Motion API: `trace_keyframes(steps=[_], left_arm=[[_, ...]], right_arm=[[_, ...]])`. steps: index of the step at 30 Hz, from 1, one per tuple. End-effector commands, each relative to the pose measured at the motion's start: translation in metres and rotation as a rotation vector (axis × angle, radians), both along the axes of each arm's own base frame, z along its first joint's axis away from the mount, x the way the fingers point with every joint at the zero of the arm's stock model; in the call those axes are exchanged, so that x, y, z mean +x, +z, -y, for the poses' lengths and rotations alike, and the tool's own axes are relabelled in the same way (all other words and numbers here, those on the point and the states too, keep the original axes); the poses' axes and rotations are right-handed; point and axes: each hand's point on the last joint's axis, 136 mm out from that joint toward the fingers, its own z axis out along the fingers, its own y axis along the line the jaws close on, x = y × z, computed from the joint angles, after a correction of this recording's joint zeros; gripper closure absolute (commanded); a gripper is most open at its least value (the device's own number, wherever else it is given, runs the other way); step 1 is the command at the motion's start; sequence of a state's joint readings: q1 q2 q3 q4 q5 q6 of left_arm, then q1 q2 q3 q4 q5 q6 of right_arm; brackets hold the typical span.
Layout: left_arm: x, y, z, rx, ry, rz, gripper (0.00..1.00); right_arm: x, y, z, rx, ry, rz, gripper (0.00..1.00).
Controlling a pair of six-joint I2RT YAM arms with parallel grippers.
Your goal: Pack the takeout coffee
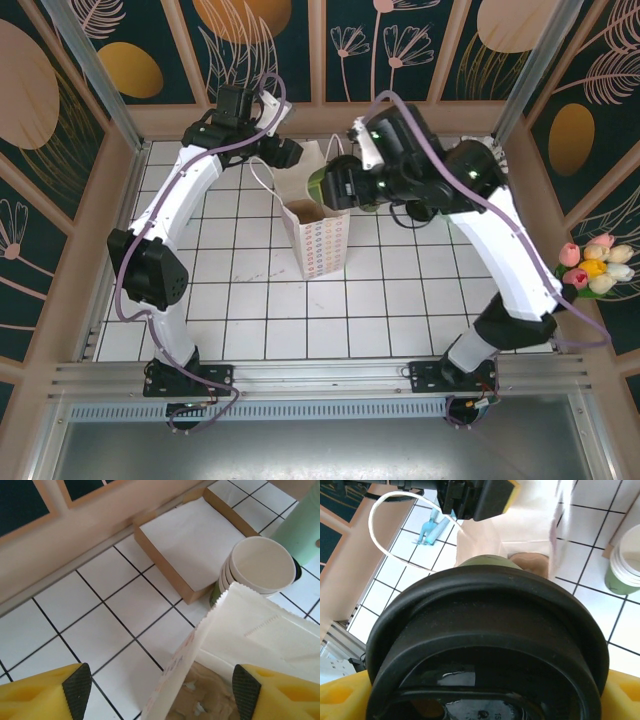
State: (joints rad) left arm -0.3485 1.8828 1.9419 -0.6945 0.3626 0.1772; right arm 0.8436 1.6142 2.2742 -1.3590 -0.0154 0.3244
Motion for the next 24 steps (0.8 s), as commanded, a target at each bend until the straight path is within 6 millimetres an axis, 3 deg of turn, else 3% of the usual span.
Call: trace_keyframes(steps=[1, 5, 10, 16, 24], left_arm=[[-0.007, 0.0, 0.005, -0.007, -0.056, -0.017, 0.28], [-0.008, -0.001, 0.005, -0.01, -0.056, -0.017, 0.44], [-0.005, 0.002, 0.003, -0.017, -0.034, -0.002, 0.63], [-0.007, 0.01, 0.002, -0.049, -0.008, -0.006, 0.84], [-0.016, 0.007, 0.004, -0.072, -0.013, -0.029, 0.95]], right_arm=[[0.005, -0.009, -0.015, -0.041, 0.02, 0.0, 0.37], [0.024, -0.019, -0.023, -0.085, -0.039, 0.018, 0.37], [0.045, -0.045, -0.05, -0.142, -0.061, 0.015, 0.39], [0.054, -0.072, -0.067, -0.199, -0.057, -0.021, 0.4], [0.067, -0.097, -0.055, -0.271, -0.094, -0.055, 0.4]])
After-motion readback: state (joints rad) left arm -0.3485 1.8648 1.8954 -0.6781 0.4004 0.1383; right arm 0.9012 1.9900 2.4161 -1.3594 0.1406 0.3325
